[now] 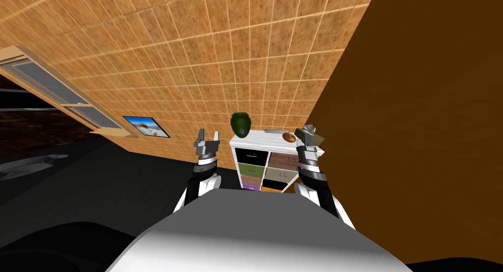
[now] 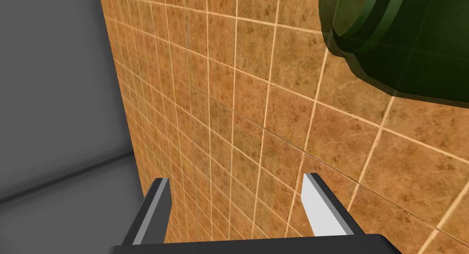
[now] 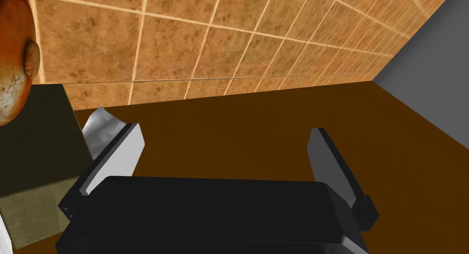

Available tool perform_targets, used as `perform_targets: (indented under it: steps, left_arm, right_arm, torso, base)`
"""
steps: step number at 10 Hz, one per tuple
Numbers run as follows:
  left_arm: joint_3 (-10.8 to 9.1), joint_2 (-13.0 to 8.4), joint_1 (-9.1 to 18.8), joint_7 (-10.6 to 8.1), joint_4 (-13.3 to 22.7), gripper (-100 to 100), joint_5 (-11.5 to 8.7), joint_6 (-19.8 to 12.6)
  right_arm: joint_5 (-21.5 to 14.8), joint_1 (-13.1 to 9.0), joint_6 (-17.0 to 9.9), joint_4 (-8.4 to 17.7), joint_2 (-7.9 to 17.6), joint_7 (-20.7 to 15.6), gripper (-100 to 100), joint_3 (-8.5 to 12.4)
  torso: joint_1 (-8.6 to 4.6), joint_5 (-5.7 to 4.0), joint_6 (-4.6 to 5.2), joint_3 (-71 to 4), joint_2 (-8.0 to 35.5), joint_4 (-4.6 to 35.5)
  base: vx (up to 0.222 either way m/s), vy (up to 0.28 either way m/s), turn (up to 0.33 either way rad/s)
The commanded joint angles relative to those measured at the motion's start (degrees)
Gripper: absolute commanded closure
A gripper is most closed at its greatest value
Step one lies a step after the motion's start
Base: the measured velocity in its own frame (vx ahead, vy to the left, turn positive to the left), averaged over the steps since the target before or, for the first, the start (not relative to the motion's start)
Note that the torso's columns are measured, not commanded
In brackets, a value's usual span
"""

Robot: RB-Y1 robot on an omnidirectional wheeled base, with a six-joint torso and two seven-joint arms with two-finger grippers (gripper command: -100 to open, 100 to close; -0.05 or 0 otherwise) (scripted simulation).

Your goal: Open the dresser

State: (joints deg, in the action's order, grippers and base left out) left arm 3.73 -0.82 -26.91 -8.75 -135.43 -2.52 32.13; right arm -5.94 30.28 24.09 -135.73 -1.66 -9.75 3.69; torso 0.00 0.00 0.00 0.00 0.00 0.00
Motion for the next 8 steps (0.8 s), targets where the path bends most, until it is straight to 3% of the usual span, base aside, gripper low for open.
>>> perform_targets:
  steps: [1, 8]
  left_arm:
    - [0.00, 0.0, 0.0, 0.00, 0.0, 0, 0.0, 0.0]
    - [0.00, 0.0, 0.0, 0.00, 0.0, 0, 0.0, 0.0]
  right_arm:
    - [0.0, 0.0, 0.0, 0.0, 0.0, 0.0, 0, 0.0]
    - [0.0, -0.1, 0.1, -0.2, 0.0, 0.0, 0, 0.0]
  torso:
    - [0.00, 0.00, 0.00, -4.7, 2.3, 2.3]
    - [0.00, -0.06, -0.03, -62.3, 31.1, 31.1]
  base:
    - [0.000, 0.000, 0.000]
    - [0.000, 0.000, 0.000]
